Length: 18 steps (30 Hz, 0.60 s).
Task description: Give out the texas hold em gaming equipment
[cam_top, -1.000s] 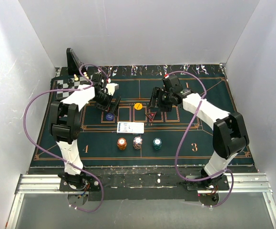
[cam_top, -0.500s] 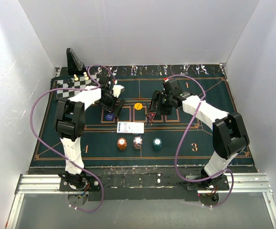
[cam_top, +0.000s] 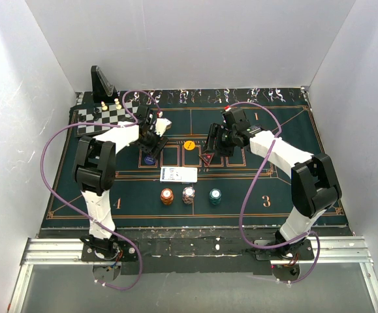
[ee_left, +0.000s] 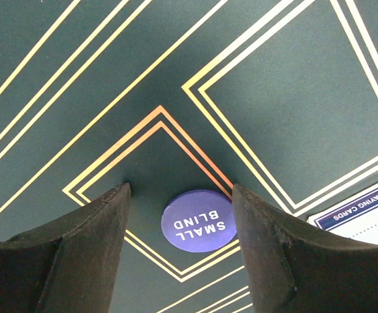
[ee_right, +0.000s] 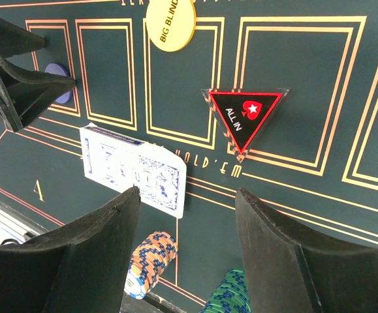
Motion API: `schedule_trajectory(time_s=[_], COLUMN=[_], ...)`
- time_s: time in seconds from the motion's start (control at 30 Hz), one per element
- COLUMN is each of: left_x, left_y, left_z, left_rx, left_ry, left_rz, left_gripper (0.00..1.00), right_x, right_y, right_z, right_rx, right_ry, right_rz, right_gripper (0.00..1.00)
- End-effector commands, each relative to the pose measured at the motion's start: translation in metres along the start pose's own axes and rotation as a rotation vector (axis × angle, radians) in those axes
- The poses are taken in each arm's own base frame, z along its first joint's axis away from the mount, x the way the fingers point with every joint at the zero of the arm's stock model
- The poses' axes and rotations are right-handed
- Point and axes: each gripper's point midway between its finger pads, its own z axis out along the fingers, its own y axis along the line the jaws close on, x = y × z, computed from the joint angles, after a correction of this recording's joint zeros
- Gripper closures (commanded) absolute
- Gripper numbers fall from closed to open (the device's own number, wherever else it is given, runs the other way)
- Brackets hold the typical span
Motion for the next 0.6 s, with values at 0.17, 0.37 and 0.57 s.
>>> schedule_trajectory(time_s=[0.17, 0.37, 0.57], left_x=[0.034, 0.055, 0.075], left_y=[0.006, 0.008, 0.022], left_z=[-0.001, -0.015, -0.032], left_rx=[-0.074, -0.135, -0.199], left_ry=[0.06, 0.08, 0.099], left_rz=[0.045, 0.087, 0.073], left_gripper=[0.47, 0.5, 0.5], right_x=[-0.006, -0.007, -0.004], right_y=[0.006, 0.008, 0.025], right_z=[-0.003, 0.01, 0.034], right_rx=[-0.037, -0.044, -0.017], right_ry=[-0.027, -0.019, 0.018], right_rz=[0.0, 0.01, -0.05], right_gripper=[0.35, 0.37, 0.37])
